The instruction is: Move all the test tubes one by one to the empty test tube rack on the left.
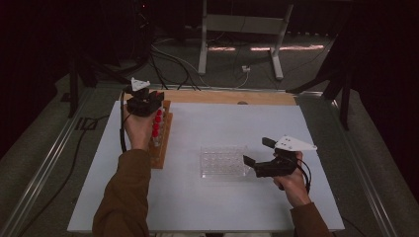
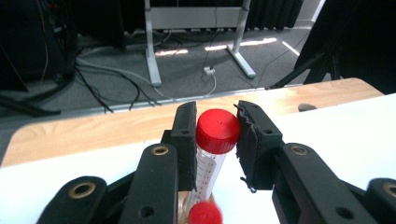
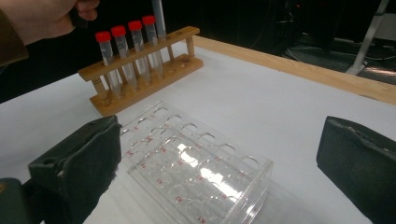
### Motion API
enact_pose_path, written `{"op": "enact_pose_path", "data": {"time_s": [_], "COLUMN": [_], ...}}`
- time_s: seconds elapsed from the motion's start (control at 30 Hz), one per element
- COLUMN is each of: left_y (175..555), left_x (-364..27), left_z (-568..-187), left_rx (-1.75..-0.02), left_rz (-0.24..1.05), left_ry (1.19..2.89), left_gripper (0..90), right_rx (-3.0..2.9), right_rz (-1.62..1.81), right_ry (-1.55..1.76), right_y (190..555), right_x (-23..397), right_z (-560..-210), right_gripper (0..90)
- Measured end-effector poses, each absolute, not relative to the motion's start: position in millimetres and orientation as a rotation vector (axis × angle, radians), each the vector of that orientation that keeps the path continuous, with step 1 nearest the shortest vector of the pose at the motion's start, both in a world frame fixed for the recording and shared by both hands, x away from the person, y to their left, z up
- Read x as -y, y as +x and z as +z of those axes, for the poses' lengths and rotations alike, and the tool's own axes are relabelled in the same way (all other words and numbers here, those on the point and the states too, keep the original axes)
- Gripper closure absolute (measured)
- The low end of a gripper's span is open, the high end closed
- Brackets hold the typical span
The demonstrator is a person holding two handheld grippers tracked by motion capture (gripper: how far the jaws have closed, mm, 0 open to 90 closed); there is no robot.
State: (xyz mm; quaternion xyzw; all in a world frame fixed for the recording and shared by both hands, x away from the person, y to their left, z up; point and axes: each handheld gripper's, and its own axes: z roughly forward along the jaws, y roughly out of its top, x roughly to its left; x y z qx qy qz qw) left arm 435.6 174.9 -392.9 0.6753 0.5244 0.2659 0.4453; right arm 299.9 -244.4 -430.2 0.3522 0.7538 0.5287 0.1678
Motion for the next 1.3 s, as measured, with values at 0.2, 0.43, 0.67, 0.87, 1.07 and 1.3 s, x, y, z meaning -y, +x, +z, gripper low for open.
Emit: {"op": "enact_pose_path", "data": {"time_s": [0.2,0.43,0.67,0.87,1.07,1.3], "left_y": [437,441,442,443,444,445], "left_x": [-177,-175,-174,-175,-177,-177], "left_z": [-401,-408,-415,-419,-419,-420], "left_rx": [-1.328,-1.360,-1.383,-1.395,-1.404,-1.406], "left_rz": [0.624,0.600,0.572,0.546,0.528,0.520], "left_ry": [1.702,1.730,1.745,1.744,1.739,1.757], "left_gripper": [70.8,70.7,70.6,70.4,70.1,69.2], "right_rx": [-2.155,-2.156,-2.153,-2.148,-2.148,-2.142], "right_rz": [1.499,1.498,1.497,1.501,1.501,1.503], "right_ry": [1.006,1.007,1.005,1.002,1.005,1.005], "right_y": [301,301,301,300,300,300], "right_x": [244,244,245,246,246,246], "right_z": [-434,-434,-434,-433,-433,-433], "right_gripper": [0.0,0.0,0.0,0.0,0.0,0.0]}}
